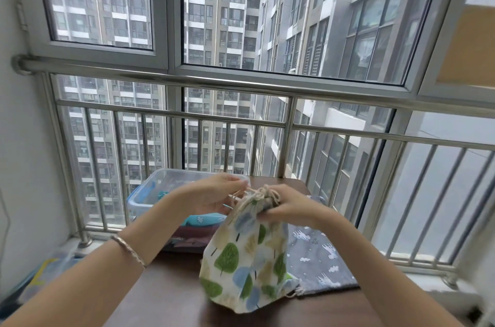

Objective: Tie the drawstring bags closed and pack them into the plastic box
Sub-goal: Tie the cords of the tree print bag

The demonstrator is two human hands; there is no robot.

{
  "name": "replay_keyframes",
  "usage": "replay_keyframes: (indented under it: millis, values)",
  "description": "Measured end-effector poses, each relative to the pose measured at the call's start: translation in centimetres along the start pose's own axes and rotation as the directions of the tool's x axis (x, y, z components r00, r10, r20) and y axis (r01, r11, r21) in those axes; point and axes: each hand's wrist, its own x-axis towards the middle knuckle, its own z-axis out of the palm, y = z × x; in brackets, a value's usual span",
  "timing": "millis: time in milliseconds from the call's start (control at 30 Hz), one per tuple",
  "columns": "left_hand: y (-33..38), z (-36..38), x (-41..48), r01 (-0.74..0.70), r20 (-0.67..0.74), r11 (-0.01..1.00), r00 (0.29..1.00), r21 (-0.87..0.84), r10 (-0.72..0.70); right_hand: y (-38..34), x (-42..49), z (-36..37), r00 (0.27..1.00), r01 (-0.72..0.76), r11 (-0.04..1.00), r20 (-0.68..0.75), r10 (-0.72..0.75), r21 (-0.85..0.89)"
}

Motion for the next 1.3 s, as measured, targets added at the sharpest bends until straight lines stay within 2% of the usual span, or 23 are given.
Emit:
replay_keyframes:
  millis: [67,167,400,500,567,667,733,800,900,1033,1100,1200,1233,1300]
  values:
    - [-0.7,0.0,0.5,0.020,-0.013,0.994,1.000,-0.111,-0.021,-0.8,0.4,-1.2,0.996,-0.008,0.996,-0.091,0.016,0.084]
    - [-1.9,1.1,0.7,0.051,0.072,0.992,0.996,-0.115,-0.042,-2.4,1.1,-2.9,0.977,0.084,0.965,-0.210,-0.031,0.249]
    - [-2.6,2.8,2.8,0.026,0.169,0.984,0.986,-0.176,0.004,-6.5,3.2,-4.6,0.943,0.194,0.926,-0.322,-0.085,0.324]
    - [-2.4,3.4,3.4,0.057,0.266,0.982,0.964,-0.180,-0.007,-8.2,3.8,-5.3,0.915,0.263,0.887,-0.390,-0.105,0.379]
    - [-2.6,4.3,3.5,0.087,0.276,0.986,0.960,-0.144,-0.045,-9.1,4.3,-5.8,0.879,0.329,0.849,-0.462,-0.116,0.413]
    - [-3.4,5.3,3.7,0.150,0.227,0.976,0.967,-0.156,-0.112,-9.8,5.1,-6.9,0.859,0.428,0.743,-0.487,-0.158,0.514]
    - [-3.5,5.7,3.8,0.240,0.295,0.938,0.942,-0.250,-0.162,-9.8,5.3,-7.7,0.862,0.453,0.691,-0.475,-0.178,0.563]
    - [-3.0,5.9,3.5,0.217,0.319,0.915,0.942,-0.340,-0.104,-9.5,4.9,-8.5,0.857,0.489,0.652,-0.460,-0.233,0.580]
    - [-2.2,4.7,3.1,0.089,0.223,0.947,0.975,-0.308,-0.019,-7.9,3.6,-10.8,0.827,0.540,0.627,-0.493,-0.271,0.561]
    - [-1.5,0.2,3.1,-0.005,0.090,0.920,0.995,-0.393,0.044,-5.0,1.3,-14.2,0.776,0.604,0.637,-0.537,-0.331,0.480]
    - [-1.1,-3.1,3.3,-0.048,-0.022,0.902,0.999,-0.429,0.043,-3.4,0.4,-14.4,0.792,0.568,0.698,-0.521,-0.318,0.436]
    - [-0.6,-7.8,2.4,-0.094,-0.240,0.935,0.971,-0.343,0.010,0.0,1.1,-13.0,0.903,0.316,0.903,-0.383,-0.193,0.290]
    - [-0.7,-9.4,2.2,-0.094,-0.342,0.961,0.940,-0.261,-0.001,1.0,1.8,-12.2,0.934,0.205,0.949,-0.338,-0.117,0.238]
    - [-1.4,-12.2,2.1,-0.036,-0.520,0.998,0.854,-0.058,0.001,2.4,3.7,-10.0,0.945,0.013,0.994,-0.327,0.022,0.105]
